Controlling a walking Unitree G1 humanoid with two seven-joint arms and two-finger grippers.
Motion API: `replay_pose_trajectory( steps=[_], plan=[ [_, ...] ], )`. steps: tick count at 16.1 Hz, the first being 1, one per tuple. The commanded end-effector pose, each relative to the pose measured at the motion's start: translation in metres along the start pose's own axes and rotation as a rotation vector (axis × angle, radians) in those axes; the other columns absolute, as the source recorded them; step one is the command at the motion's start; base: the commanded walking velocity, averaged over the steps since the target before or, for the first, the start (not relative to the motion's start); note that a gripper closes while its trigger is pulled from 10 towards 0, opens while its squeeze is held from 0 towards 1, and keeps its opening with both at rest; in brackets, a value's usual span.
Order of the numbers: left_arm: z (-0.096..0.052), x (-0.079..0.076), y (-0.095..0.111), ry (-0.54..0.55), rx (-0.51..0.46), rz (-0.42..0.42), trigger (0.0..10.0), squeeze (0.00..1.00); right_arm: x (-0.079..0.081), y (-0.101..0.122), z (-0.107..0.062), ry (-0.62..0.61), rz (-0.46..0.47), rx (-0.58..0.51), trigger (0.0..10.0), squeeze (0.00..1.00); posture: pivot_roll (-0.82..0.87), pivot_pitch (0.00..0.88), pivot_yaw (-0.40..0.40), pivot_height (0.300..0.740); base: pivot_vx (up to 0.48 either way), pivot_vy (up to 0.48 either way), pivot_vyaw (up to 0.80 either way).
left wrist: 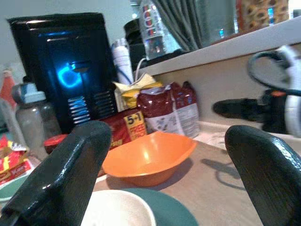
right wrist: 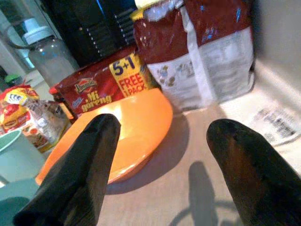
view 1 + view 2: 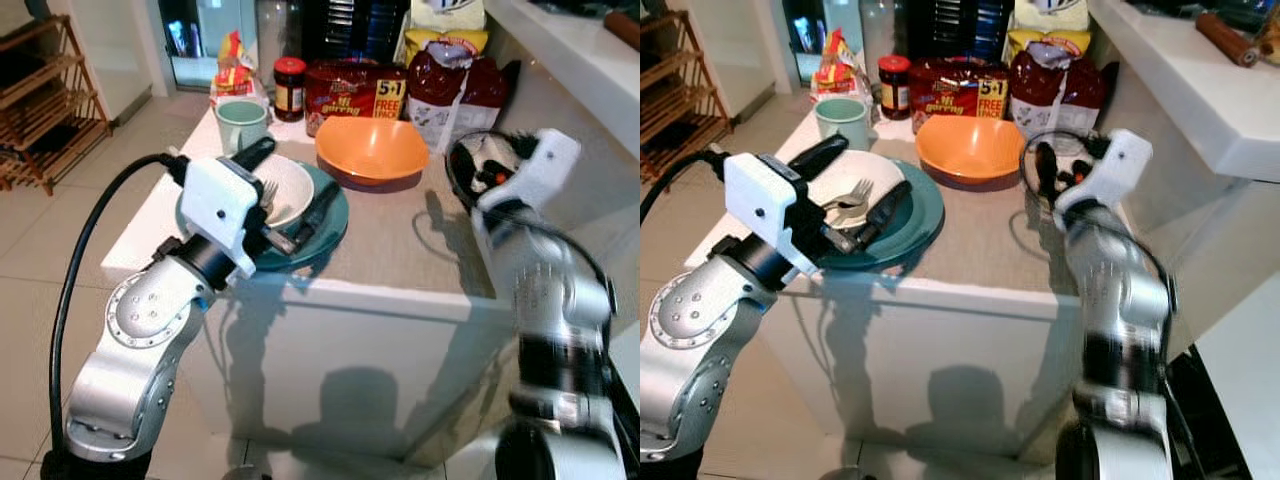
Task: Setting the table
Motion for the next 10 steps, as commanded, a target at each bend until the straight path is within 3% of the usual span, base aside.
replay_pose_trajectory(
  steps=[1, 4, 5, 6, 8, 10],
  plan=[
    [0.001, -0.006, 0.006, -0.044, -0.009, 0.004, 10.0, 0.0, -0.011, -0.007, 0.005, -0.042, 0.063, 0.053, 10.0, 1.0, 0.11, 0.0, -0.066, 0.74, 0.0, 0.0, 0.0],
    [-0.002, -0.013, 0.007, -0.119, 0.031, -0.005, 10.0, 0.0, -0.021, -0.012, 0.028, -0.124, 0.17, 0.152, 10.0, 1.0, 0.13, 0.0, -0.073, 0.74, 0.0, 0.0, 0.0],
    [-0.003, -0.015, 0.006, -0.138, 0.05, -0.015, 10.0, 0.0, -0.019, -0.012, 0.034, -0.123, 0.174, 0.172, 10.0, 0.36, 0.13, 0.0, -0.072, 0.74, 0.0, 0.0, 0.0],
    [-0.005, -0.016, 0.006, -0.15, 0.065, -0.028, 10.0, 0.0, -0.014, -0.012, 0.038, -0.096, 0.195, 0.18, 10.0, 0.0, 0.13, 0.001, -0.075, 0.74, 0.0, 0.0, 0.0],
    [-0.006, -0.019, 0.003, -0.169, 0.102, -0.057, 10.0, 0.0, -0.005, -0.015, 0.047, -0.05, 0.245, 0.221, 10.0, 0.0, 0.14, 0.002, -0.077, 0.74, 0.0, 0.0, 0.0],
    [-0.007, -0.019, 0.002, -0.164, 0.12, -0.065, 10.0, 0.0, -0.003, -0.019, 0.051, -0.046, 0.235, 0.251, 10.0, 0.0, 0.14, 0.006, -0.087, 0.74, 0.0, 0.0, 0.0]
  ],
)
Point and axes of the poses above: a point about 5 cm out from each wrist's last joint towards the gripper, its own z axis pointing out of the wrist towards the gripper, its own y axis along the axis of the wrist's last joint, x = y × z, the point moved 6 cm from there along z, pointing out of the wrist towards the gripper, and after that the axes turned 11 degrees about z, right-handed, at the moved point
